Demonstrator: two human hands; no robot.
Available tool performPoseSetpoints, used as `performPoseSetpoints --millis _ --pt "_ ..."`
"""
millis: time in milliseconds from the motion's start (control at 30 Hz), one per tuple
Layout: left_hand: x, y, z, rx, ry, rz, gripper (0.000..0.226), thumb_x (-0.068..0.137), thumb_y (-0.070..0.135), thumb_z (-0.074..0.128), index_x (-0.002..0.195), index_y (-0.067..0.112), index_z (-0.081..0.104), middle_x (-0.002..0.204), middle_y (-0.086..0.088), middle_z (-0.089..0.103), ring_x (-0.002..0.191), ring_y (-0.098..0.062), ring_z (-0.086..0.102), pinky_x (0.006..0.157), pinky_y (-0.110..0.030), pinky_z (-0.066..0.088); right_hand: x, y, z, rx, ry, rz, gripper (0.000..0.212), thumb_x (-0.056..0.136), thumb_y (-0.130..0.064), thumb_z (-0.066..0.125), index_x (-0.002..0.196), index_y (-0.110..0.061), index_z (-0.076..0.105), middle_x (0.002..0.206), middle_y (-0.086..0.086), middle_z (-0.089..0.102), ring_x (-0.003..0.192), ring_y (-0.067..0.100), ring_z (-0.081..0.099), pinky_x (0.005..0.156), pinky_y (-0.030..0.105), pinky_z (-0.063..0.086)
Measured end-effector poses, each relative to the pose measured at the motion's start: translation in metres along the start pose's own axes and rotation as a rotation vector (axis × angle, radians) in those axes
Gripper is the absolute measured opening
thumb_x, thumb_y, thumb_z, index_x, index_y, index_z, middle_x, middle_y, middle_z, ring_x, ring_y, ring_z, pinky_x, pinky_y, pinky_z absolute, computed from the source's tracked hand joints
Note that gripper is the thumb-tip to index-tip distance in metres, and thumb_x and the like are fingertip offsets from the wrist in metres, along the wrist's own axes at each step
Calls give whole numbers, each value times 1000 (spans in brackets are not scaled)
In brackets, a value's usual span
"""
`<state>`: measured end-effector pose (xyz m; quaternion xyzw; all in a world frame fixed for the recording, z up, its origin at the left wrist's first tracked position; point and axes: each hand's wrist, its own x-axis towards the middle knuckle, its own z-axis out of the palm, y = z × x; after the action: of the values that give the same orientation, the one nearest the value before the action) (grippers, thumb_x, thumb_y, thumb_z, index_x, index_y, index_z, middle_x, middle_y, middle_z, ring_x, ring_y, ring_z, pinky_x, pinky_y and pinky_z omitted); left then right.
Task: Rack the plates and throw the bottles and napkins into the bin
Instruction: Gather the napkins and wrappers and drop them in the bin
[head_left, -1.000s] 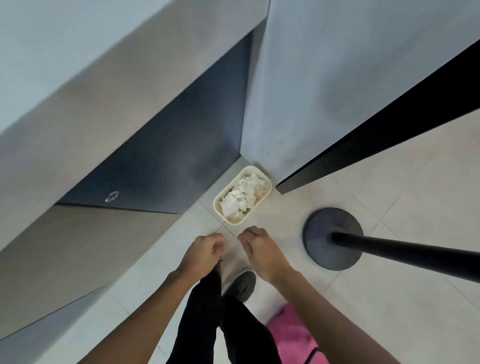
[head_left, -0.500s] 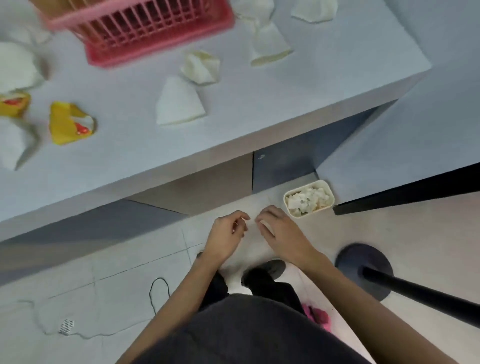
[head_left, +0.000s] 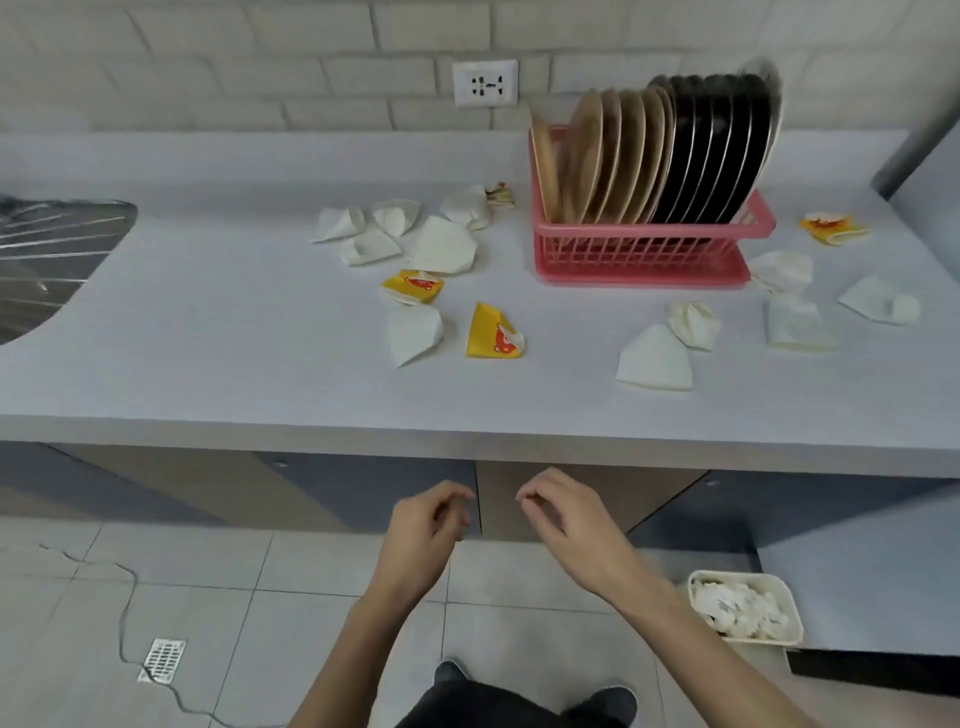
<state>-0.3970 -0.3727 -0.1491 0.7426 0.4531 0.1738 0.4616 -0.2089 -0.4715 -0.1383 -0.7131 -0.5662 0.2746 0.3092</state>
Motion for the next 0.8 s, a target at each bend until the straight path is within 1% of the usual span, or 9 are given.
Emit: performPoseSetpoints --millis 100,200,267,333,433,533,667,733,800 --pt "19 -8 -36 6 32 31 27 97 10 54 96 33 67 76 14 68 71 -10 65 66 -26 53 23 -21 7 -15 -12 11 19 101 -29 47 103 -23 65 99 -16 58 96 1 53 84 23 46" --pt "51 -9 -62 61 76 100 21 96 15 55 106 30 66 90 17 68 87 -3 63 70 -21 50 46 -30 7 -9 5 26 18 101 -27 48 105 -23 65 100 -15 58 97 -1 53 83 19 44" --pt "77 -8 -74 114 94 157 28 94 14 55 118 27 62 103 17 66 95 -2 60 74 -24 52 63 -30 4 -11 27 38 16 101 -23 50 107 -22 65 102 -14 56 98 -2 53 80 15 41" --pt "106 -6 -81 197 111 182 38 92 15 58 128 23 57 117 11 63 103 -5 58 82 -31 53 82 -27 -2 -58 42 44 17 100 -20 50 111 -21 64 109 -12 55 102 -1 51 85 15 39" --pt "153 1 -87 344 110 191 54 88 17 64 140 19 48 139 1 53 123 -19 51 93 -37 50 114 -20 -14 -145 71 48 24 99 -20 51 121 -19 61 125 -6 51 116 8 46 97 19 37" --pt "196 11 -89 497 48 181 71 84 16 68 148 17 38 153 -5 38 136 -28 38 97 -44 47 150 -11 -27 -203 75 31 38 97 -16 52 135 -17 53 140 0 42 129 18 38 104 25 34" --pt "236 14 -83 682 -7 118 85 79 21 72 152 17 29 159 -7 28 142 -31 28 105 -47 41 198 3 -36 -280 51 25 50 94 -12 53 143 -18 45 152 7 28 136 27 28 105 34 37" --pt "242 12 -78 709 -13 96 84 77 21 71 151 17 31 158 -5 30 143 -28 29 110 -44 34 218 10 -37 -319 6 5 55 92 -12 54 146 -18 42 157 10 21 141 31 21 108 39 36" --pt "240 8 -74 710 11 104 81 75 16 67 150 18 36 156 -3 35 143 -25 31 113 -40 29 233 17 -36 -369 -76 -26 62 89 -11 55 148 -16 39 160 15 15 145 33 16 111 43 34"
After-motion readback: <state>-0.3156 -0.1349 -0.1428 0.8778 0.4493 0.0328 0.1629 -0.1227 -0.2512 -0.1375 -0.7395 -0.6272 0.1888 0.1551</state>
